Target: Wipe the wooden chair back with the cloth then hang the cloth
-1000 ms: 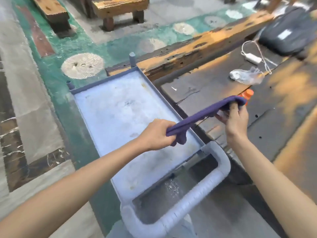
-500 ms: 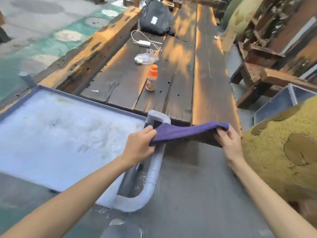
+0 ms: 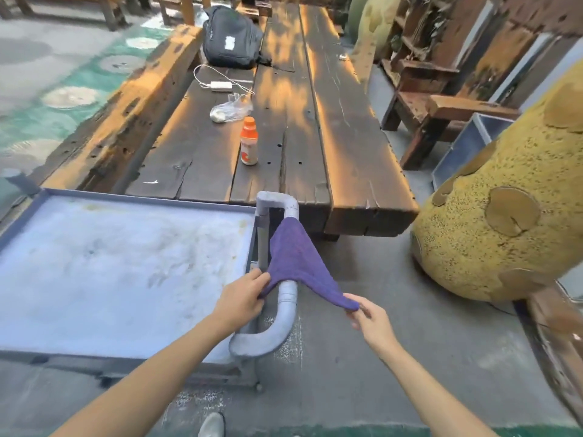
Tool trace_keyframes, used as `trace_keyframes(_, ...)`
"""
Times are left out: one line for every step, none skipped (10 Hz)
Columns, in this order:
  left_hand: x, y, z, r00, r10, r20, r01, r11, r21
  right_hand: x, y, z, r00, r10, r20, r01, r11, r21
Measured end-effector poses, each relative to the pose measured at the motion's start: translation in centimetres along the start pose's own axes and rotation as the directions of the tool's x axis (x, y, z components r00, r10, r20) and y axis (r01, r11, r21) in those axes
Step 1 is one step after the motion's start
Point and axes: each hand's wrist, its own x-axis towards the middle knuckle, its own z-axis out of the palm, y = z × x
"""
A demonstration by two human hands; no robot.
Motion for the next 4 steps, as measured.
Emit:
trace_keyframes(0.3,0.1,-0.4,0.998,0.018,0.066,-0.016,0.999,-0.031,-0.6,-0.2,2.8,0.980,0.196,-0.047,-0.192,0.978,0.080)
trace_keyframes(0.4,-1.0,-0.9,0.992,0.088,0.088,-0.083,0.995,-0.056,-1.1,-1.5,5.5,0.960,0.272,-0.069,-0.258,0.953,0.159)
trace_keyframes(0.1,-2.3,-2.6,0.969,0.150,0.198,-0.141,0.988,-0.057,-1.9,-3.1,7.8,0.954,0.283,-0.099,-0.261,0.947,0.188)
trace_keyframes(1.4,-3.4,-4.5,0.967,0.163,0.194,-0.153,0.986,-0.062,-1.8,-5.2,8.8,0.960,0.217,-0.179,-0.189,0.969,0.158)
